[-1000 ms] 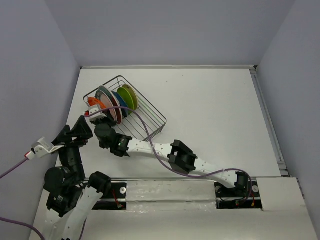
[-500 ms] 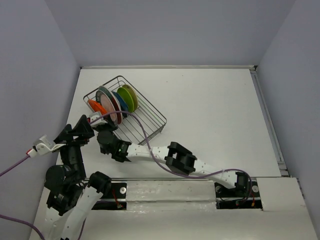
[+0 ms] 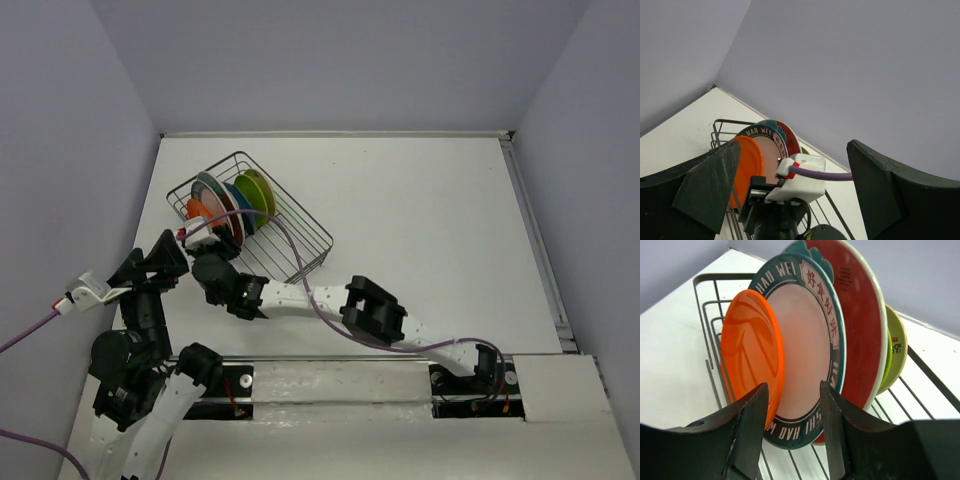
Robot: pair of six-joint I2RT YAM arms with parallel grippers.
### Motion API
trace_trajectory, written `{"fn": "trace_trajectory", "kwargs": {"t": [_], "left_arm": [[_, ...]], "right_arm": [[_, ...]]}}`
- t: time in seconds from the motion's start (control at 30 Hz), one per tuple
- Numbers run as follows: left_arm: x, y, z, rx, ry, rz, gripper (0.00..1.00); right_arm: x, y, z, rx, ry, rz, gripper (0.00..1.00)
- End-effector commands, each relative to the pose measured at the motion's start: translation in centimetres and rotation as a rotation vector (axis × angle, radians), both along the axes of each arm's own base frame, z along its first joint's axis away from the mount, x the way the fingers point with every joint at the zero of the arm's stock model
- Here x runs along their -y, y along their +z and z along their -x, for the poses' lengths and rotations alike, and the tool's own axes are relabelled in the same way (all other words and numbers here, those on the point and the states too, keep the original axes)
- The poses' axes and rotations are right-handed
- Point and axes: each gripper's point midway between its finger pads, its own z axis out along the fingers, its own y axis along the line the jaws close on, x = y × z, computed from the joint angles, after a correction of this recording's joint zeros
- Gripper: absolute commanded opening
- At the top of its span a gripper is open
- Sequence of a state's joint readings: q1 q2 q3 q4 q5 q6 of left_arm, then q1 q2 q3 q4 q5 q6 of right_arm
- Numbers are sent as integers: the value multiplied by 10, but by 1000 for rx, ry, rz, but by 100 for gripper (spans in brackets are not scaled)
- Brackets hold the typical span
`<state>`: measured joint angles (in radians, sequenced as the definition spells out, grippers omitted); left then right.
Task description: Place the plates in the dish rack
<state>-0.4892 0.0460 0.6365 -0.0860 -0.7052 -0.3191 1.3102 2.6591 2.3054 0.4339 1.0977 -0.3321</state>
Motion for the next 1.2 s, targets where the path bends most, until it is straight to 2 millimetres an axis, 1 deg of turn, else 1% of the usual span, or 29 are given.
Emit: {"fn": "trace_trajectory", "kwargs": {"t": [0.0, 0.1, 0.13, 0.17, 0.2, 0.23, 0.27, 0.3, 0.33, 0.37, 0.4, 0.43, 0.47, 0.53, 0.57, 0.6, 0.63, 0.67, 0.73, 0.77, 0.8, 0.83, 0.87, 0.9, 0.93, 1.0, 1.03, 1.1, 1.17], "left_arm": [[-7, 22, 7, 62, 19, 38, 99], [-7, 22, 7, 61, 20, 39, 99], [-7, 24, 7, 63, 18, 41, 99], [-6, 23, 7, 61, 14, 38, 99], [-5, 24, 6, 59, 10, 34, 99], [-3, 25, 5, 57, 4, 30, 99], [-1, 24, 3, 50, -7, 22, 99], [1, 25, 3, 49, -13, 20, 99], [2, 26, 2, 47, -20, 15, 99], [6, 25, -1, 36, -34, 1, 99], [9, 24, -2, 31, -44, -6, 99], [12, 22, -5, 15, -53, -18, 99], [17, 21, -8, 5, -73, -31, 99], [25, 16, -13, -19, -101, -53, 99], [31, 15, -15, -25, -131, -70, 99], [36, 12, -18, -40, -148, -84, 99], [43, 8, -20, -54, -181, -103, 99], [47, 6, -22, -63, -198, -116, 99], [57, -2, -27, -90, -237, -143, 99], [62, -5, -28, -99, -261, -159, 99], [64, -11, -30, -122, -267, -174, 99], [67, -14, -32, -134, -276, -185, 99], [70, -19, -36, -158, -281, -199, 99], [73, -24, -37, -173, -295, -208, 99], [75, -27, -40, -185, -298, -213, 99], [79, -29, -42, -185, -316, -215, 99], [81, -31, -42, -187, -321, -215, 99], [83, -30, -42, -172, -336, -212, 99], [84, -28, -41, -159, -339, -210, 99]], "right_arm": [[5, 69, 3, -68, 74, -197, 56], [3, 80, 12, -109, 146, -229, 60], [7, 89, 16, -128, 158, -263, 62], [11, 95, 13, -132, 165, -273, 62], [10, 91, 18, -148, 205, -256, 63], [17, 117, 22, -143, 225, -304, 65], [25, 124, 19, -147, 231, -317, 67], [24, 113, 28, -180, 289, -293, 68], [32, 118, 25, -202, 302, -330, 72], [51, 153, 25, -196, 346, -392, 74], [64, 133, 25, -239, 350, -379, 80], [77, 136, 24, -249, 360, -390, 85], [108, 171, 21, -219, 372, -447, 89], [144, 183, 22, -192, 365, -468, 100], [179, 183, 30, -180, 350, -464, 100], [202, 187, 27, -149, 325, -456, 100], [220, 163, 33, -167, 303, -409, 100], [256, 185, 37, -117, 252, -453, 100], [294, 183, 41, -84, 184, -428, 100], [310, 179, 45, -75, 156, -421, 100], [330, 156, 46, -84, 89, -383, 100], [357, 165, 52, -54, 51, -421, 100], [372, 159, 53, -50, 14, -427, 100], [390, 134, 54, -67, -44, -405, 100], [407, 137, 60, -51, -65, -473, 100], [421, 120, 65, -60, -94, -500, 100], [428, 97, 67, -83, -115, -507, 100], [439, 87, 71, -82, -141, -549, 100], [442, 73, 74, -96, -142, -557, 100]]}}
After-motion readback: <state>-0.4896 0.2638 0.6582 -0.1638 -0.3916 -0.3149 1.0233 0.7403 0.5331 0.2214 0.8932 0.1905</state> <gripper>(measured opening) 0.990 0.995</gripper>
